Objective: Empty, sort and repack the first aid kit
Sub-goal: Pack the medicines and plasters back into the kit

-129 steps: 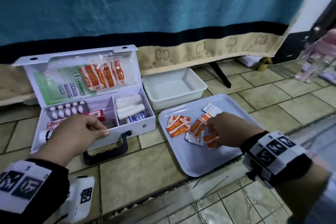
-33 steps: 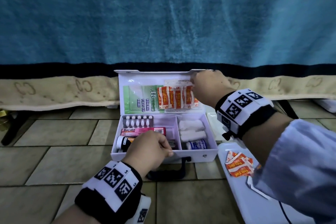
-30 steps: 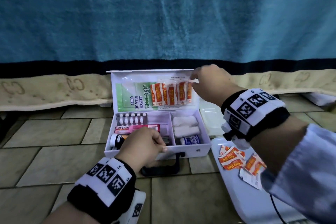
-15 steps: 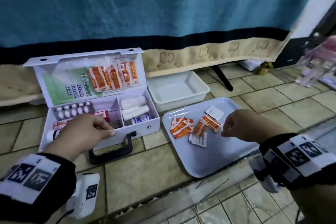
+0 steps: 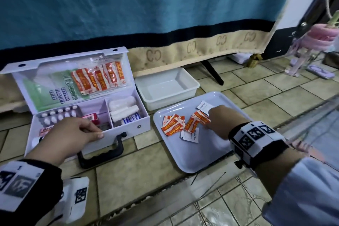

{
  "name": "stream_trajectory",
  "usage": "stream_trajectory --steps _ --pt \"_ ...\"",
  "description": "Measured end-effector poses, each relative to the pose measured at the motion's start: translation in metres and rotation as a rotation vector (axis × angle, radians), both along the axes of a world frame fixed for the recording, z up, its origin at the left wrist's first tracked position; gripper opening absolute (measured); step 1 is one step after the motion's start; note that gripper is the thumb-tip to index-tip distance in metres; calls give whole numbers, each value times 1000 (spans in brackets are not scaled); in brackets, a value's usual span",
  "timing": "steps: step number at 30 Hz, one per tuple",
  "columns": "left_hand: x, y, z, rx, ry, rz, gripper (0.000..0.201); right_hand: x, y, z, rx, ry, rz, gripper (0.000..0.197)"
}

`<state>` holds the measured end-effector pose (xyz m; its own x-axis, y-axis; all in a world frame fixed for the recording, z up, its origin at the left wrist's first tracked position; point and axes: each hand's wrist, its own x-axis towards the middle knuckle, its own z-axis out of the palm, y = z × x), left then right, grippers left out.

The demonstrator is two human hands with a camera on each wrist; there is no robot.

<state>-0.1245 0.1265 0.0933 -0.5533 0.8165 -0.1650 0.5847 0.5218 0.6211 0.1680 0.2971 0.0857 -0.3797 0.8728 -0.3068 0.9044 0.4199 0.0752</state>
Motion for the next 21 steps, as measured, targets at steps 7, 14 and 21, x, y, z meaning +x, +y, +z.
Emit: stream_trajectory --steps 7,14,21 --pt "-1 -1 -1 -8 7 13 13 -10 4 -5 -1 -31 -44 22" --pt "-3 0 0 -31 -4 6 11 -6 26 -13 -45 2 -246 18" --pt "-4 0 0 -32 -18 10 11 -3 34 -23 25 109 -269 33"
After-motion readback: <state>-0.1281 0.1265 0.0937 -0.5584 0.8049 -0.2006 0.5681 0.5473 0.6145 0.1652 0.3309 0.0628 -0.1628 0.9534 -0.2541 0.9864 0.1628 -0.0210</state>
